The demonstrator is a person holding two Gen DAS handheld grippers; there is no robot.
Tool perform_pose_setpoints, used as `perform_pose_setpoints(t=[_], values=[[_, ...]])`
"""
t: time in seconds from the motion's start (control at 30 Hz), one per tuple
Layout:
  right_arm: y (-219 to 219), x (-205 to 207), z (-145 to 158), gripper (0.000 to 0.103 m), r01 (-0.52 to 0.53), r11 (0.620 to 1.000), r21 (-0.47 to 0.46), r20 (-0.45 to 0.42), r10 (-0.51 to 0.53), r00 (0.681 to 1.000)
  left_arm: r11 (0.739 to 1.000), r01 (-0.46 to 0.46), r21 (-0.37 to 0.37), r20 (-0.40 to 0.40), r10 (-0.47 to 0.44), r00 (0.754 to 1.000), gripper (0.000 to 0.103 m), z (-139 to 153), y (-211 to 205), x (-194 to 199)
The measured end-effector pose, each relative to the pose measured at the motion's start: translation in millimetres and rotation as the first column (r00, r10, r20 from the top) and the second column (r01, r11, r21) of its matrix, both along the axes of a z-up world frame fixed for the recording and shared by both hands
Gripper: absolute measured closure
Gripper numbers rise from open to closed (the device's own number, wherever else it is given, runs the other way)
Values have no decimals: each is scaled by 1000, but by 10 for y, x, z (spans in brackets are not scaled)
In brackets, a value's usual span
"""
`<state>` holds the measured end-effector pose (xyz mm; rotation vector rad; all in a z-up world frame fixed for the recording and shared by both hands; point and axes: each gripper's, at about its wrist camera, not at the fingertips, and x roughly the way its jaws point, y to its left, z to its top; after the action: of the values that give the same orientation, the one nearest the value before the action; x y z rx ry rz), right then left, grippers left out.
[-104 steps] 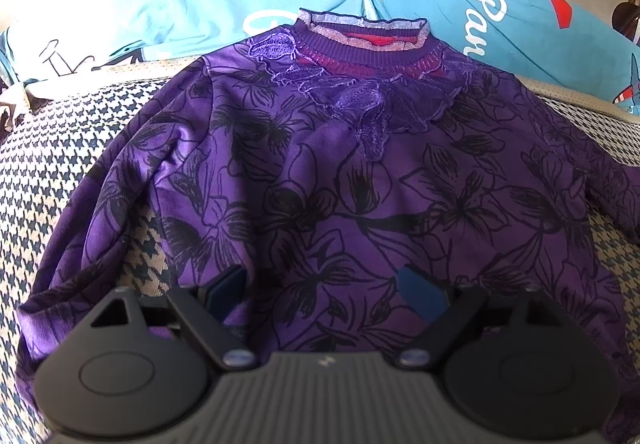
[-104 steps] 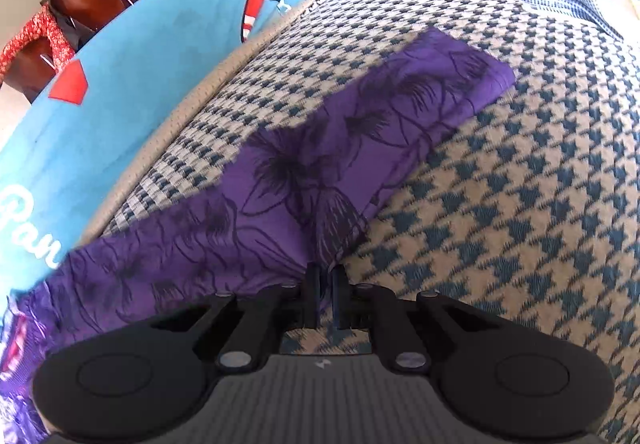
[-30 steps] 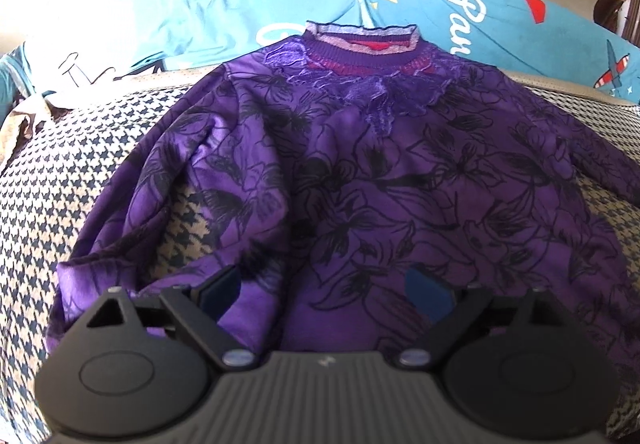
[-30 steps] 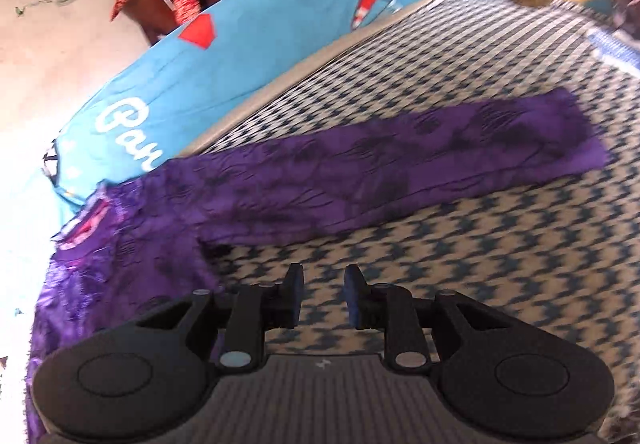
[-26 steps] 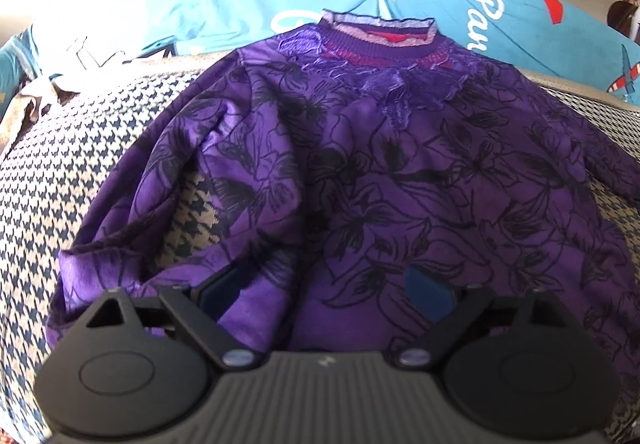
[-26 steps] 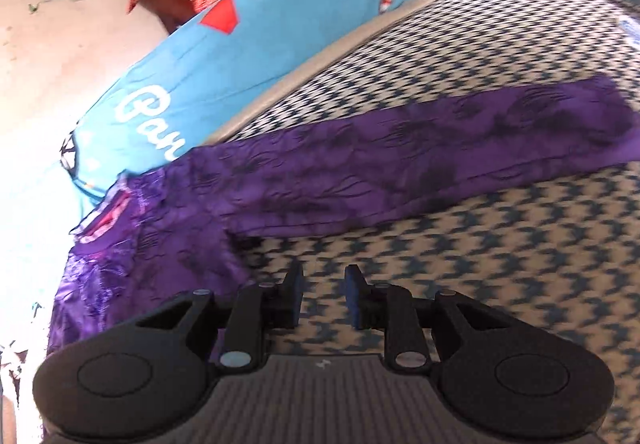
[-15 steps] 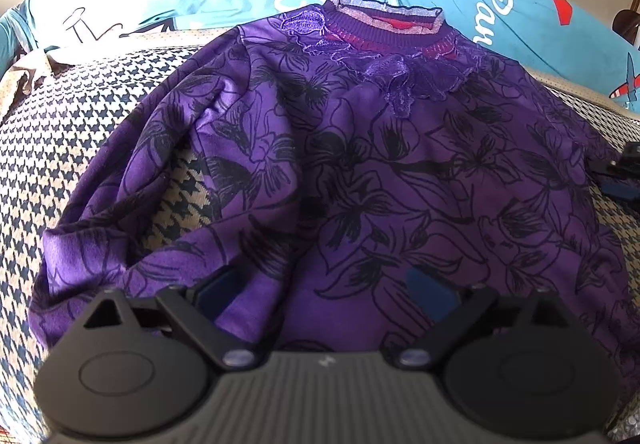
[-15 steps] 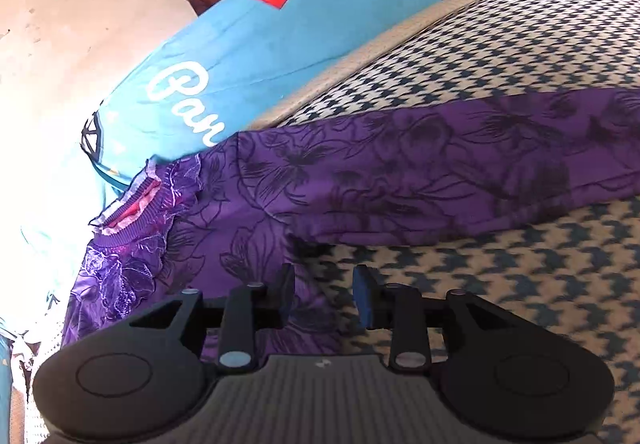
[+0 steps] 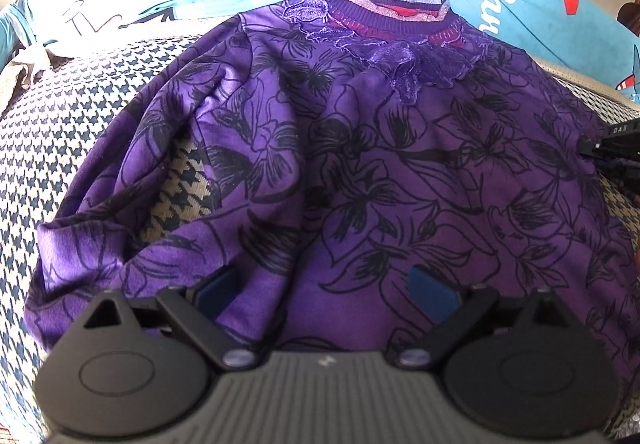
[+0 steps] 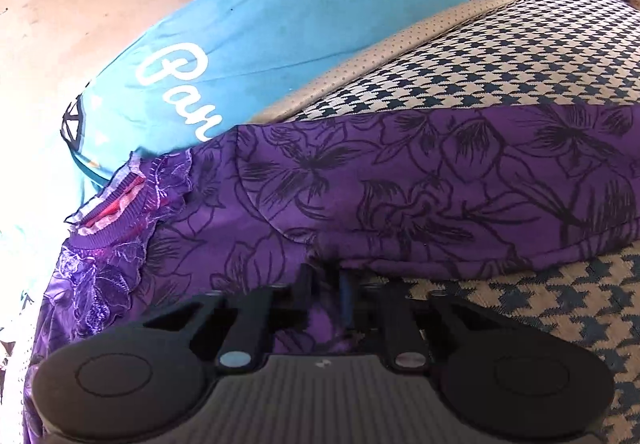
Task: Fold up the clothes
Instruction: 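Grasp the sleeve near the shoulder with the right tool, then tug the sleeve flat and open the right tool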
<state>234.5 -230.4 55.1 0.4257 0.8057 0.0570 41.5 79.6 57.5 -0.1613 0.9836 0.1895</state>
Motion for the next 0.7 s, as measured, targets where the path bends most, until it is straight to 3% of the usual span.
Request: perform_pose_setpoints(t=[0.17,0.3,0.43,0.53,0.63,0.7], values=[[-84,-28,153,96,89,995,-35,90,-85,992,1000,14,12,-8,-14,1000,6,-27,-20,4],[-150,24,155,97,134,990,-35,91,-131,987,999,28,23,-22,-28,999,5,-65,-35,18],[26,60,76,96,99,978,-183,76,-86,993,999,38,29,-29,-37,999,5,-82,-50,31],[34,49,98,95,80,979,-189,62,-69,996,999,35,26,-26,-35,999,5,-89,-40,42],[15,-8,145,83,75,985,-158,48,-68,997,999,26,33,-25,-25,999,5,-106,-17,27],[-18,-83,185,81,73,990,-121,40,-69,997,999,18,39,-25,-17,1000,5,-119,-1,13]])
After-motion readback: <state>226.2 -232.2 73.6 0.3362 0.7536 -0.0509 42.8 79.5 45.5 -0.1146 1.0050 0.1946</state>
